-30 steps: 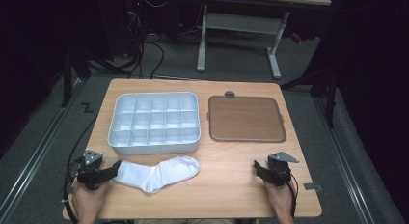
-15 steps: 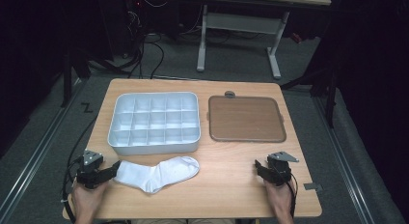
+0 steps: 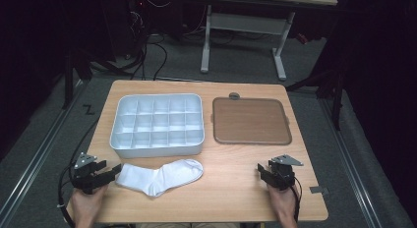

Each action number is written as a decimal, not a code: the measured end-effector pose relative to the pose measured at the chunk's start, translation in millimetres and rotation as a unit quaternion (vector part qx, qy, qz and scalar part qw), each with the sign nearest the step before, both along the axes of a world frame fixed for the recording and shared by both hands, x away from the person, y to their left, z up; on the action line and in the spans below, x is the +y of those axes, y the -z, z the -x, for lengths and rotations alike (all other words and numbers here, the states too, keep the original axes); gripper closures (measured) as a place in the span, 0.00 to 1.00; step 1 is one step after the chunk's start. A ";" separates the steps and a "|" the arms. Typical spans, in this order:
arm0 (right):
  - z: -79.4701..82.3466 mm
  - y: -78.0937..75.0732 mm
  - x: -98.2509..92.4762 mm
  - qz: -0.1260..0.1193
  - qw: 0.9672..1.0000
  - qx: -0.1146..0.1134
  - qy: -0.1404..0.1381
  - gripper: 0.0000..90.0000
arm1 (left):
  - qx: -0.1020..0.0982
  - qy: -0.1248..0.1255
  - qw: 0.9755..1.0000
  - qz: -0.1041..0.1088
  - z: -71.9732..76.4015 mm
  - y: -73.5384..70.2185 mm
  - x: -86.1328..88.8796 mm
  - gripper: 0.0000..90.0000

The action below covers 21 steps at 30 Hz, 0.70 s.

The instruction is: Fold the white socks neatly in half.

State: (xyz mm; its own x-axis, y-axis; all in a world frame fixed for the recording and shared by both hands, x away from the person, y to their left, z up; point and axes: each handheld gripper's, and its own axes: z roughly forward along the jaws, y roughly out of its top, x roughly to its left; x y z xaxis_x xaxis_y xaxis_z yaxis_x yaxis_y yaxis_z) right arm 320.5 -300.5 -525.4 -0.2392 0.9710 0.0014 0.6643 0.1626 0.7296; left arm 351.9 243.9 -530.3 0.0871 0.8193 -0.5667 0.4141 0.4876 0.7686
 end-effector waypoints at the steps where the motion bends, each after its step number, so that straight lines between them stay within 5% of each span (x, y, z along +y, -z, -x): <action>1: 0.5 -0.6 2.2 -0.001 1.000 -0.002 -0.004 0.58 | -0.001 0.002 1.000 0.005 1.4 -2.4 -0.3 0.38; 4: 0.3 -3.0 9.8 -0.005 1.000 -0.002 -0.016 0.60 | -0.003 0.011 1.000 0.023 5.1 -9.2 -2.9 0.39; 13: -0.9 -12.0 34.4 -0.026 0.998 -0.007 -0.058 0.61 | 0.003 0.035 0.999 0.024 11.6 -17.1 -16.1 0.40; 21: -2.2 -18.7 66.5 -0.033 0.993 -0.011 -0.116 0.63 | 0.023 0.041 0.999 0.019 12.3 -10.4 -25.8 0.47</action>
